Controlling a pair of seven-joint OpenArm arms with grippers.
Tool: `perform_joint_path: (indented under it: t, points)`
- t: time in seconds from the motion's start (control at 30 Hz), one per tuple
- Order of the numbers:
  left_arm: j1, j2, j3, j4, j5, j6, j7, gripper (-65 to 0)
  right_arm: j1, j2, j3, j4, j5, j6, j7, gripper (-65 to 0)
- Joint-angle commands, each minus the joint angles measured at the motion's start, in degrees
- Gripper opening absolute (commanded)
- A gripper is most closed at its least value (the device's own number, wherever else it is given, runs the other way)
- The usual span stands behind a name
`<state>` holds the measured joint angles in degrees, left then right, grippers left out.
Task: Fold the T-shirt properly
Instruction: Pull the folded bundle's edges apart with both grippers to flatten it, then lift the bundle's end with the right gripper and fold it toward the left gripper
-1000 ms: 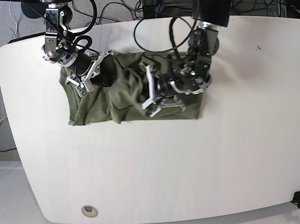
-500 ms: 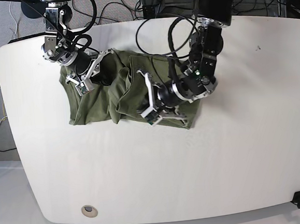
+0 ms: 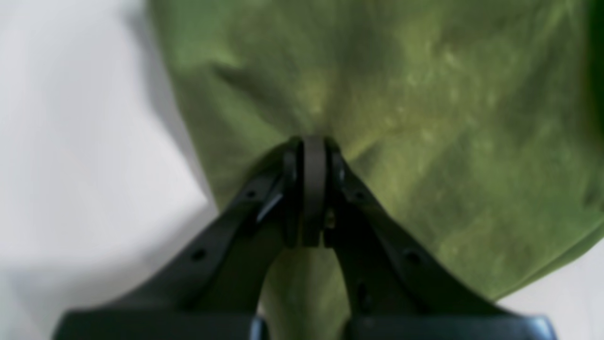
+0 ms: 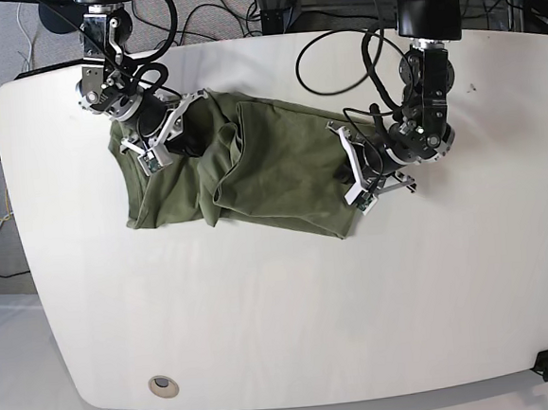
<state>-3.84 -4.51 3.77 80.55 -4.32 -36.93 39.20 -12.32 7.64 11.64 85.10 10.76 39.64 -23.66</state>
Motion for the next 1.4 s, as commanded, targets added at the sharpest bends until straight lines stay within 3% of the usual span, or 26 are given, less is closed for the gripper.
perform_joint_path:
  t: [0.0,0.23,0.3,0.4,0.53,0.63,0.77,0.93,1.27,1.37]
  points:
    - [-0.4,-0.4,0.0,-0.2,0.7,-0.1,0.8,-65.0,-1.0,0.2,-0.2,-0.4,-4.4,-0.3,-6.2,-65.0]
    - [7.4,-5.8,-3.1,0.2,0.3,0.2,0.8,-65.0,-0.7,0.5,0.1,5.8,-4.4,-0.5,-6.3,-65.0]
    - [9.7,-6.0,-6.3,1.9,0.3,0.0,0.8,-65.0,-0.7,0.4,1.1,9.9,-4.4,-3.0,-7.8,-65.0]
    - [12.3,-6.0,-9.9,5.4,0.3,-0.1,0.8,-65.0,-0.7,-0.8,5.2,17.1,-3.7,-6.9,-11.3,-46.4]
    - [13.6,-6.0,-10.3,8.2,0.5,-0.1,1.0,-65.0,-0.6,-3.2,12.0,23.0,-1.2,-7.0,-14.7,-21.0]
    - [14.0,-6.0,-10.5,8.5,0.5,-0.1,1.1,-65.0,1.3,-3.2,18.2,23.3,7.1,-6.9,-22.9,-11.6]
    - [14.1,-6.0,-10.6,8.5,0.5,-0.1,1.1,-65.0,1.6,-2.6,25.3,21.1,18.9,-6.8,-28.6,-11.4]
    - [14.1,-6.0,-10.6,8.5,0.5,-0.1,1.1,-65.0,1.4,-0.1,26.9,14.0,28.7,-6.8,-31.2,-11.4]
    - [14.1,-6.0,-10.6,8.5,0.6,-0.1,1.1,-65.0,1.6,-0.8,26.5,5.4,30.4,-6.8,-29.9,-11.6]
    - [14.1,-6.0,-10.6,8.5,0.6,-0.1,1.1,-65.0,2.3,-2.8,25.6,5.6,30.2,-6.8,-30.0,-11.6]
